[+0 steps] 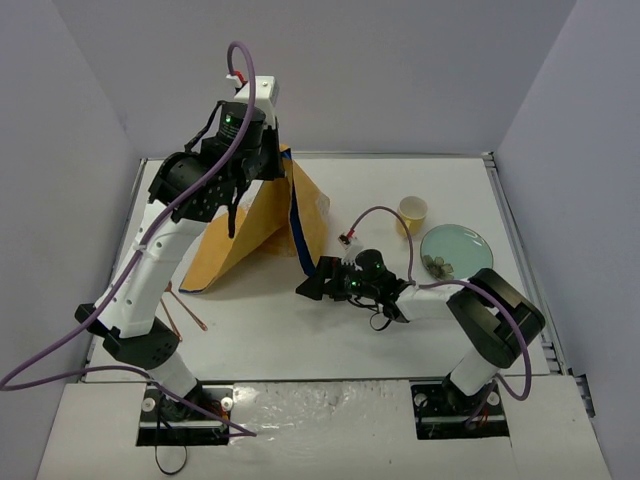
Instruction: Set the dinner table for one person
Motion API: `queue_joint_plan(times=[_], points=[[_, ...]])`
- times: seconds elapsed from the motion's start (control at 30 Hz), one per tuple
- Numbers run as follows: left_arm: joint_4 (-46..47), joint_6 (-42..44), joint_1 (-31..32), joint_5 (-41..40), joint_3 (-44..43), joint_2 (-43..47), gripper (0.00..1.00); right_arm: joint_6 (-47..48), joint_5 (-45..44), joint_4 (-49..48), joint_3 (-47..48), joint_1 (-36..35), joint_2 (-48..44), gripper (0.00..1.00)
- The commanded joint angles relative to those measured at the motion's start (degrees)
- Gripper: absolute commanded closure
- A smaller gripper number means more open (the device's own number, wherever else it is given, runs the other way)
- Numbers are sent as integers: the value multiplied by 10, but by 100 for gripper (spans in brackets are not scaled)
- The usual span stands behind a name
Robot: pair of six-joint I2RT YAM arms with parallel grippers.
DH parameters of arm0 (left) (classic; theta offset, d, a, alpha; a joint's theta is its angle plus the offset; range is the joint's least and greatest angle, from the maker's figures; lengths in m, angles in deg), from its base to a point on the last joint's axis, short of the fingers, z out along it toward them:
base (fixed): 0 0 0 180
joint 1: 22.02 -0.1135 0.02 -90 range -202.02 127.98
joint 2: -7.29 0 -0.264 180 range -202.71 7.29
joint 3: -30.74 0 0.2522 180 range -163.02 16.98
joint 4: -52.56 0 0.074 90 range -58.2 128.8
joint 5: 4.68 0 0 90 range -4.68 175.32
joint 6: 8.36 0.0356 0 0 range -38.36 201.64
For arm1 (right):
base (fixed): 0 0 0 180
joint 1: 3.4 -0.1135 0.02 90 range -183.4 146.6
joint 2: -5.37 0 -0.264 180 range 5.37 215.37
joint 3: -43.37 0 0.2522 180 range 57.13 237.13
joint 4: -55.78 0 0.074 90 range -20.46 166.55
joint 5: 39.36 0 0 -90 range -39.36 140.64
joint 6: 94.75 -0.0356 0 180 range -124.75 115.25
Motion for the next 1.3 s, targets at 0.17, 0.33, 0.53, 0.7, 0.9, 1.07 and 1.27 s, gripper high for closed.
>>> queue_joint_plan(times=[0.17, 0.33, 0.53, 0.7, 0.9, 1.07, 1.27], points=[[20, 18, -3, -18, -48, 0, 100, 32, -90, 8, 16, -3, -68, 8], [19, 15, -3, -11, -55, -4, 100, 50, -100, 20, 28, 6, -74, 11], [11, 15, -3, -9, -70, -13, 100, 53, -46, -17, 52, 5, -33, 13], [8, 13, -3, -7, -74, -14, 100, 56, -44, -30, 56, 4, -13, 13], [3, 12, -3, -8, -74, -11, 100, 68, -46, -34, 74, 4, 9, 14], [1, 12, -3, -8, -74, -10, 100, 74, -43, -38, 85, 5, 24, 18], [-1, 11, -3, -7, -74, -6, 100, 81, -39, -39, 96, 6, 33, 28]])
